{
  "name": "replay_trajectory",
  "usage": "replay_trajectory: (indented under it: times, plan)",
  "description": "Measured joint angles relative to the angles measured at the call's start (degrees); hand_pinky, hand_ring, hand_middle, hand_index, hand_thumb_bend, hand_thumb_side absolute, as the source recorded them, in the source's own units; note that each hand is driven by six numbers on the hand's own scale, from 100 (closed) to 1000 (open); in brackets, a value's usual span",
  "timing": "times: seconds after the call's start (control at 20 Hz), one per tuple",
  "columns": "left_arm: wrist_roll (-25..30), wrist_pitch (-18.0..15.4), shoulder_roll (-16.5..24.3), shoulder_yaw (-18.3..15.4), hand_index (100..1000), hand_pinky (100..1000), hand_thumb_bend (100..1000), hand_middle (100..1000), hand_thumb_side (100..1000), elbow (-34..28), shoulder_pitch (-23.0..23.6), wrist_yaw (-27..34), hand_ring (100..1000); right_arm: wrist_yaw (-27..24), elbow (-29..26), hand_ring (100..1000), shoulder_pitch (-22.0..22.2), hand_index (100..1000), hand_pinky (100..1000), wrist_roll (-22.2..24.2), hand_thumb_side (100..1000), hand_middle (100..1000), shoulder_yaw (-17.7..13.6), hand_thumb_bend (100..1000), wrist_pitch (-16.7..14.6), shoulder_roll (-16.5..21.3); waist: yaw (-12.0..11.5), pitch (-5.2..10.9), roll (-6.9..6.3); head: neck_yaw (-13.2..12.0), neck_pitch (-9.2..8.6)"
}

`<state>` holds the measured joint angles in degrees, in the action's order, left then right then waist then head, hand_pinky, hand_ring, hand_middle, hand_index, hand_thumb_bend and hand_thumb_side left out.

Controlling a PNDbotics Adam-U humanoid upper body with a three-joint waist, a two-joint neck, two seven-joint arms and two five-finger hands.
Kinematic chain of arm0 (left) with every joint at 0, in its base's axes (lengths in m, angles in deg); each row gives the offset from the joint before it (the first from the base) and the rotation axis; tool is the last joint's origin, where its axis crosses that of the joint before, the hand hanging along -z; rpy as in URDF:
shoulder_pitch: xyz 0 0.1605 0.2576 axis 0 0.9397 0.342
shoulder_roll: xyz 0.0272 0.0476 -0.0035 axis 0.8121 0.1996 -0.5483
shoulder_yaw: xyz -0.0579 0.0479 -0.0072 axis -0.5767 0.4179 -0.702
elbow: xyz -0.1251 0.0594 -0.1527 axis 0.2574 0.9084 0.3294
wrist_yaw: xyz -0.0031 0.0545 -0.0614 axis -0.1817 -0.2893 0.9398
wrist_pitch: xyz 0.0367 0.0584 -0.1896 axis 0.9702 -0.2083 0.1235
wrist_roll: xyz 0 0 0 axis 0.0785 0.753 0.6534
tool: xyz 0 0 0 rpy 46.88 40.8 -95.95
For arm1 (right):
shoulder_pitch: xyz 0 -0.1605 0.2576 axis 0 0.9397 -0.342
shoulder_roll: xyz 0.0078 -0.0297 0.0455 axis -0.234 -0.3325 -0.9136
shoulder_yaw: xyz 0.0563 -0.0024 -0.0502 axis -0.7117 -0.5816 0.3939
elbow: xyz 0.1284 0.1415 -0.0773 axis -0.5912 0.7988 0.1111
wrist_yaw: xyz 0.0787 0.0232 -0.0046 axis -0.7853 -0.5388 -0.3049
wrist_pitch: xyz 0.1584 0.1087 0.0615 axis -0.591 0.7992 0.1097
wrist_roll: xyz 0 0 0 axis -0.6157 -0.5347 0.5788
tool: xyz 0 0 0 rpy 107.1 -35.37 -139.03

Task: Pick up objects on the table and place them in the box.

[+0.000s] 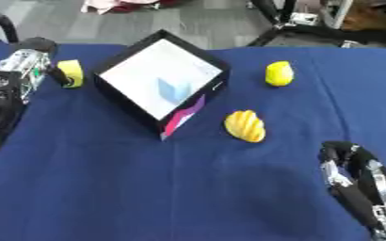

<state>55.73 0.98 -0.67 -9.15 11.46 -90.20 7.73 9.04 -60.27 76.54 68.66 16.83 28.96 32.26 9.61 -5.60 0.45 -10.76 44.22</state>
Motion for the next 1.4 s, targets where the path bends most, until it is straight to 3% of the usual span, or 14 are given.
replay_trajectory:
  times: [0.25, 0.55, 0.7, 1.05, 1.4]
  plan:
    - [0.0, 0.1, -0.4, -0.1, 884, 833, 406, 762, 293, 0.8, 0.0, 0.6, 760, 0.0, 0.0, 643, -0.6, 693, 721, 0.0, 476, 584, 0.1, 100, 0.0, -0.1, 0.5, -0.9, 0.0, -0.2, 0.0]
    - [0.6, -0.1, -0.7, -0.1, 690, 741, 317, 514, 286, 1.0, 0.0, 1.3, 545, 0.0, 0.0, 644, -0.9, 693, 722, 0.1, 476, 584, 0.3, 100, 0.0, -0.3, 0.6, -1.04, 0.0, -0.2, 0.0]
    - [-0.5, 0.4, -0.8, -0.1, 627, 715, 319, 448, 295, 0.6, 0.0, 1.1, 486, 0.0, 0.0, 644, -1.0, 694, 722, 0.1, 475, 584, 0.3, 100, 0.0, -0.5, 0.7, -1.04, 0.01, -0.2, 0.0]
    - [-3.2, -1.2, 0.0, 2.1, 623, 731, 353, 435, 315, -7.1, -3.2, 3.2, 485, 0.0, 0.0, 644, -0.7, 694, 722, 0.2, 473, 583, 0.3, 100, 0.0, -0.5, 0.2, -1.03, 0.0, 0.7, 0.0]
    - [0.8, -7.4, -1.0, 9.2, 660, 743, 355, 476, 319, -18.5, -4.5, 9.8, 514, 0.0, 0.0, 644, -0.6, 694, 723, 0.3, 473, 583, 0.3, 100, -0.1, -0.5, 0.6, -0.97, 0.0, 1.1, 0.0]
